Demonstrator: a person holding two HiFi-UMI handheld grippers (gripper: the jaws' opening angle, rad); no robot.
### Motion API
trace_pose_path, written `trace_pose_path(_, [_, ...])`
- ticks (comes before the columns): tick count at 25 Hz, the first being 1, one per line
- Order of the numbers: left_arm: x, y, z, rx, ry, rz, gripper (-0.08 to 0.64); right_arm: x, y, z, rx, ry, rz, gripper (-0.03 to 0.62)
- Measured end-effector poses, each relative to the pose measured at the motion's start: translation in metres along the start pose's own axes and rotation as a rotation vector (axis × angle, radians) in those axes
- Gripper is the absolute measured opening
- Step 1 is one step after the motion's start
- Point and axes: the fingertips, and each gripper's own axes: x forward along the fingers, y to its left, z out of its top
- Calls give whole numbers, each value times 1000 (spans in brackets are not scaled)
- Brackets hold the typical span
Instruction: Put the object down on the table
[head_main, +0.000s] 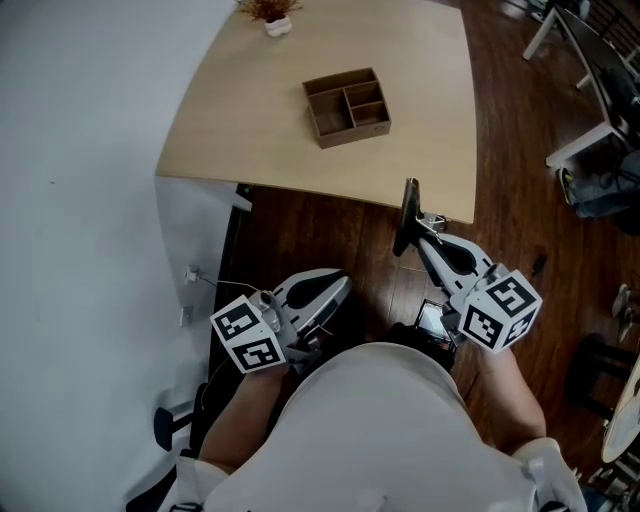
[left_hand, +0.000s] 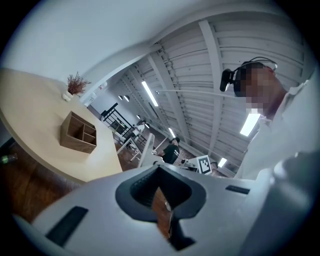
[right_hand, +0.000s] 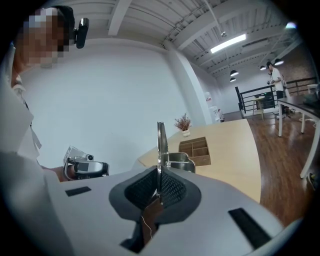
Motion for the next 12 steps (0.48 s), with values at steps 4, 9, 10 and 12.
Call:
trace_pose_path(4, [-7, 13, 6, -1, 10, -9, -2, 13, 3, 2, 4, -5, -14, 3])
trace_pose_path(9, [-3, 19, 5, -22, 19, -17, -2, 17, -2, 1, 15, 6, -25, 3])
trace_pose_path(10, [0, 21, 5, -25, 21, -17, -2, 18, -5, 2, 16, 7, -26, 3])
trace_pose_path(12, [7, 25, 4, -27, 25, -16, -2, 19, -12, 4, 15, 7, -25, 3])
